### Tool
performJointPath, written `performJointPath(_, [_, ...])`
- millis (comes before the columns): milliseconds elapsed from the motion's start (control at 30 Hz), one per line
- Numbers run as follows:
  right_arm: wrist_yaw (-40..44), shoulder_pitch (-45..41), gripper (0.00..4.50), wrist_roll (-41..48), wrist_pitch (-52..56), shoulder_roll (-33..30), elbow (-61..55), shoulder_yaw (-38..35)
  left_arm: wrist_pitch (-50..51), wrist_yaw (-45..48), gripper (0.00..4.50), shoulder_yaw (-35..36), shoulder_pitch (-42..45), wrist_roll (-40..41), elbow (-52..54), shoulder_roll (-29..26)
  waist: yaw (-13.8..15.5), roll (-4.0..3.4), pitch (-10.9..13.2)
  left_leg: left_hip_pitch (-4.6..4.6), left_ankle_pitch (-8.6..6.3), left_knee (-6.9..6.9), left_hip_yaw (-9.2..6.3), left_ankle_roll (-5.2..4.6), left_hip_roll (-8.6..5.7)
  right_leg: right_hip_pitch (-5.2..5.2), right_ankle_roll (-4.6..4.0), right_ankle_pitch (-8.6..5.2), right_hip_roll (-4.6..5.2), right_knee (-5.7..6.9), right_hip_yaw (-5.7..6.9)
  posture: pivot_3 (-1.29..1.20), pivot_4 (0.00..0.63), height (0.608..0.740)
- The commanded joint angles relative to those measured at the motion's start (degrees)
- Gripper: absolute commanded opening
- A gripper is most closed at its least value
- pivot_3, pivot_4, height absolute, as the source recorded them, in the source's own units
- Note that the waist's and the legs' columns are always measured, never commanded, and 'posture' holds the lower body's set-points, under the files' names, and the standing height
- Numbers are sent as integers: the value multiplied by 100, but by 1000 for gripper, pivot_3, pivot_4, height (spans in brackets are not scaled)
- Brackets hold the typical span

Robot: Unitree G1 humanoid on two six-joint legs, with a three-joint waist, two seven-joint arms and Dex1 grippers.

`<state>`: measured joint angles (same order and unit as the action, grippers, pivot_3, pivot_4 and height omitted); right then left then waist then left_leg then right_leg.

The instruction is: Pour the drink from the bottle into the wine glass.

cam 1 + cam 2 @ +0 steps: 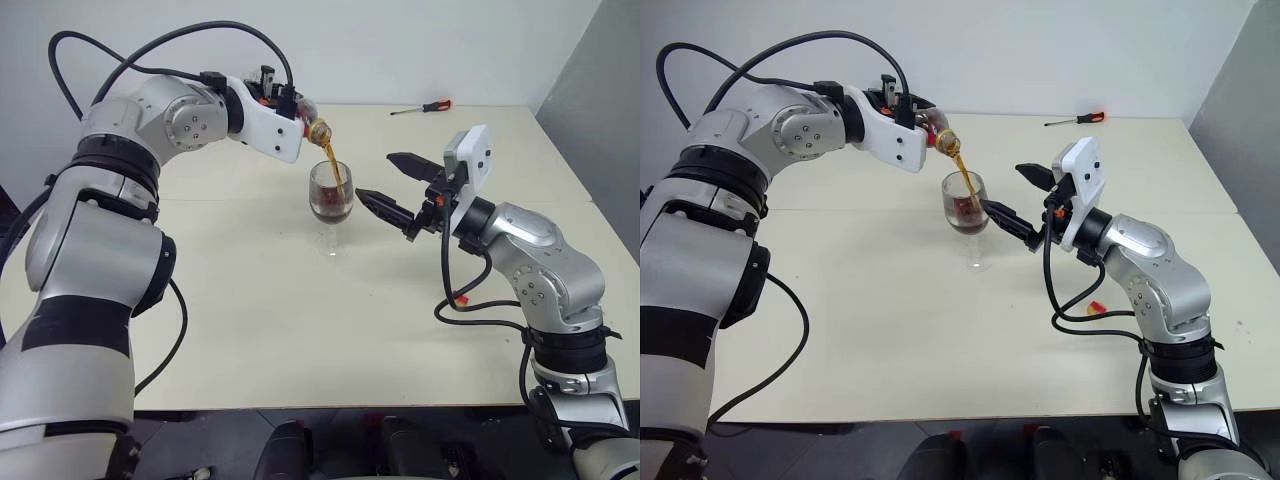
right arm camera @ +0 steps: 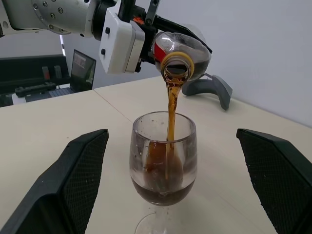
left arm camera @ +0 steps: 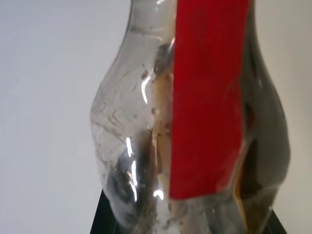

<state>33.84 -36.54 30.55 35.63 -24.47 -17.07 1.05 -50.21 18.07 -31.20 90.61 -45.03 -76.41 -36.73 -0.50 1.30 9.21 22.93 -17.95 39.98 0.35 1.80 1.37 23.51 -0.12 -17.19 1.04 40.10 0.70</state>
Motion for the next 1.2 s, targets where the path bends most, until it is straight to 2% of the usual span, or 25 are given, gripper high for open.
performJointPath(33, [49,-114,4500,44,-128,-15,-102,-175,12,-139,975,21,308,9,40,-81,0,0,0,0,0,0,0,0,0,0,0,0,0,0,0,0,150,740])
performJointPath(1200, [74,-197,4500,13,-199,-12,43,-178,-13,-85,975,76,349,83,7,-79,-1,0,0,0,0,1,1,0,-1,0,0,0,0,3,0,0,150,740])
